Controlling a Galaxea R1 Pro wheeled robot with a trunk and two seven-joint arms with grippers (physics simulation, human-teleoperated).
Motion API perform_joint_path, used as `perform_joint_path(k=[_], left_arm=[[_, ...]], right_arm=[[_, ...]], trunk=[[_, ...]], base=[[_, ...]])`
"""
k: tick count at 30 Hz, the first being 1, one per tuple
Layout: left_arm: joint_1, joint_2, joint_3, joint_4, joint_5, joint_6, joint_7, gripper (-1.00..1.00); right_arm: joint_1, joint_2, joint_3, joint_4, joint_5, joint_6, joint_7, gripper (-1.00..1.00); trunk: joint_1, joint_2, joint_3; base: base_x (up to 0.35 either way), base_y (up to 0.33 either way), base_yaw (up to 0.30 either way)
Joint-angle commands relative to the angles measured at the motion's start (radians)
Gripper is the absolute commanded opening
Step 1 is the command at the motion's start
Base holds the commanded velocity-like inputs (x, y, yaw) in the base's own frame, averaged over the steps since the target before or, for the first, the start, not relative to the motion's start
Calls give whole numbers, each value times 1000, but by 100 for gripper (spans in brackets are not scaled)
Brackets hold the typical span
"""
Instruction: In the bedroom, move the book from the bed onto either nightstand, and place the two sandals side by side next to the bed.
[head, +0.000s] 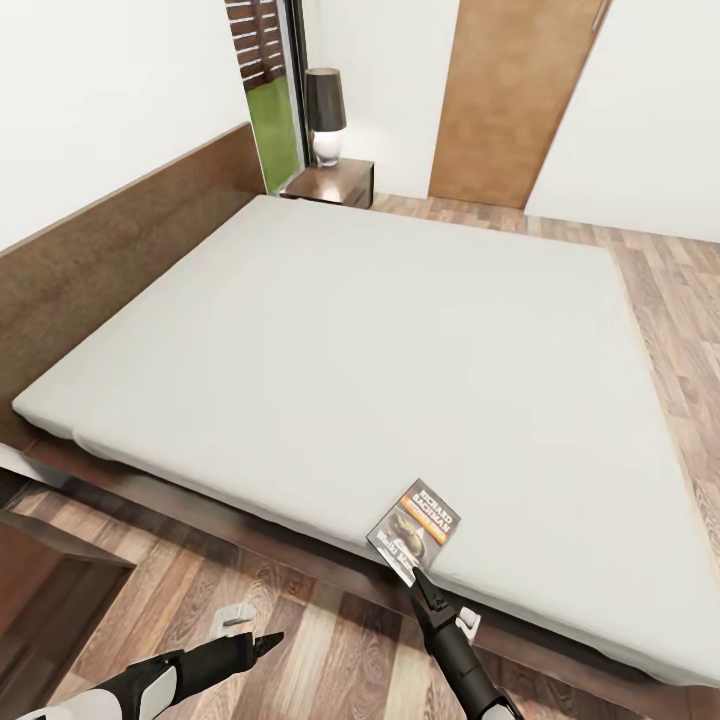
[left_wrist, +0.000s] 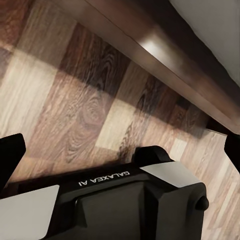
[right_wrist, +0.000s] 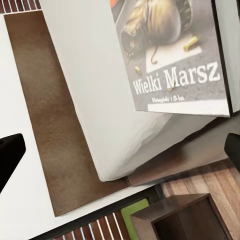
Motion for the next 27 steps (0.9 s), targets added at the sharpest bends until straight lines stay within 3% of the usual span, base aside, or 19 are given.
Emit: perform_joint_path(k=[1,23,27], left_arm=[[0,0,-8,-1,10,3,-2,100],[0,0,-8,-1,10,3,-2,100],[0,0,-8,-1,10,3,-2,100]], right_arm=[[0,1,-2,0,-7,11,3,100],[0,1,-2,0,-7,11,3,100],[0,1,-2,0,-7,11,3,100]], trunk=[[0,0,-1],[77,-140,-63],[77,-140,-63]], base=[[0,0,0],[0,0,0],[0,0,0]])
